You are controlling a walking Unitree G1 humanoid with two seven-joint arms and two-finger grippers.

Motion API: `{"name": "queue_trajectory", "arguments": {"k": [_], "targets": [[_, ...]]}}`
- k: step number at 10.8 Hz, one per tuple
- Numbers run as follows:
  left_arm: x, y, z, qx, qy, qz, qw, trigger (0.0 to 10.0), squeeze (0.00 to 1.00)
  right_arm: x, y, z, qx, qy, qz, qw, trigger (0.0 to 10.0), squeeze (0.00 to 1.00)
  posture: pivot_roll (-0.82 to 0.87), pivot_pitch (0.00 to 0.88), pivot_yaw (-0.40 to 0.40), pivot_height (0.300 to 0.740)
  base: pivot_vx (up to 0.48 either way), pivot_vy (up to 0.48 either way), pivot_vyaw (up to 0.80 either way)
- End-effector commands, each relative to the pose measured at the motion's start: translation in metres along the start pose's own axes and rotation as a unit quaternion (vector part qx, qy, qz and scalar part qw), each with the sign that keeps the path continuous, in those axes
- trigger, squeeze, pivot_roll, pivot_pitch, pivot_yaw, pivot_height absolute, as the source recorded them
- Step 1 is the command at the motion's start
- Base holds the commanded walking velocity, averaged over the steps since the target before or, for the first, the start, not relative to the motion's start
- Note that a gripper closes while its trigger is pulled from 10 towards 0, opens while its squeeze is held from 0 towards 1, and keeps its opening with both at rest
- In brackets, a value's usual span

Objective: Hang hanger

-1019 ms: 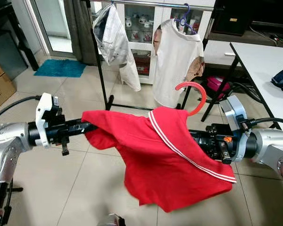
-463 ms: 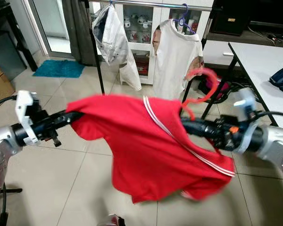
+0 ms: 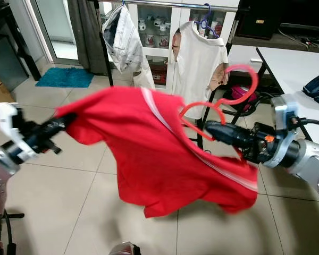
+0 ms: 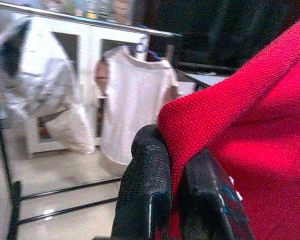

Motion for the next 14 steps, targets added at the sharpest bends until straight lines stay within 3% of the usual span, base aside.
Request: {"name": "queue_trajectory", "arguments": {"k": [1, 4, 5, 6, 7, 9, 11, 12, 13, 14], "targets": [[0.004, 0.008, 0.006, 0.035, -0.016, -0.003, 0.999, 0.0, 0.00, 0.016, -0.002, 0.006, -0.012, -0.030, 0.023, 0.999, 10.0, 0.00, -0.11, 0.000, 0.041, 0.740, 0.000, 0.000, 0.00], [-0.004, 0.015, 0.015, 0.072, -0.023, 0.007, 0.997, 0.0, 0.00, 0.020, -0.004, 0.008, -0.020, -0.040, 0.025, 0.999, 10.0, 0.00, -0.11, 0.000, 0.029, 0.740, 0.000, 0.000, 0.00], [-0.008, 0.007, 0.010, 0.048, -0.001, -0.016, 0.999, 3.5, 0.00, 0.020, -0.003, 0.006, -0.016, -0.037, 0.025, 0.999, 10.0, 0.00, -0.11, 0.000, 0.027, 0.740, 0.000, 0.000, 0.00], [-0.009, -0.001, 0.002, 0.023, 0.014, -0.027, 0.999, 10.0, 0.00, 0.018, -0.002, 0.002, -0.019, -0.032, 0.032, 0.999, 10.0, 0.00, -0.10, 0.000, 0.034, 0.740, 0.000, 0.000, 0.00], [-0.007, 0.000, -0.002, 0.029, 0.019, -0.038, 0.999, 10.0, 1.00, 0.017, -0.003, 0.000, -0.028, -0.028, 0.036, 0.999, 10.0, 0.00, -0.10, 0.000, 0.037, 0.740, 0.000, 0.000, 0.00], [-0.012, 0.001, 0.001, 0.038, 0.049, -0.038, 0.997, 10.0, 1.00, 0.008, 0.001, 0.003, -0.040, -0.024, 0.012, 0.999, 10.0, 0.00, -0.09, 0.000, 0.051, 0.740, 0.000, 0.000, 0.00], [-0.020, 0.018, 0.015, 0.131, 0.039, -0.042, 0.990, 10.0, 1.00, 0.000, 0.001, 0.009, -0.069, -0.018, -0.003, 0.997, 10.0, 0.00, -0.10, 0.000, 0.038, 0.740, 0.000, 0.000, 0.00], [-0.025, 0.016, 0.012, 0.132, 0.053, -0.044, 0.989, 10.0, 1.00, -0.006, -0.002, 0.009, -0.092, 0.004, 0.013, 0.996, 10.0, 0.00, -0.10, 0.000, 0.038, 0.740, 0.000, 0.000, 0.00], [-0.029, 0.007, 0.004, 0.123, 0.073, -0.055, 0.988, 10.0, 0.90, -0.015, -0.009, 0.006, -0.142, 0.022, 0.027, 0.989, 10.0, 0.00, -0.11, 0.000, 0.031, 0.740, 0.000, 0.000, 0.00], [-0.037, -0.026, -0.019, 0.073, 0.077, -0.076, 0.991, 10.0, 0.00, -0.043, -0.027, -0.003, -0.242, 0.087, 0.045, 0.965, 10.0, 0.00, -0.09, 0.000, 0.030, 0.740, 0.000, 0.000, 0.00]]}}
Point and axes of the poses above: a point about 5 cm out from each wrist's last joint towards the gripper, its own z axis pointing back from the gripper into the wrist, its own x axis along the axis of the wrist's last joint, y = z × x, the point moved 1 cm from there along -z, pointing out of the wrist towards the gripper, and after that the axes turned 4 degrees about z, right-handed, at the moved point
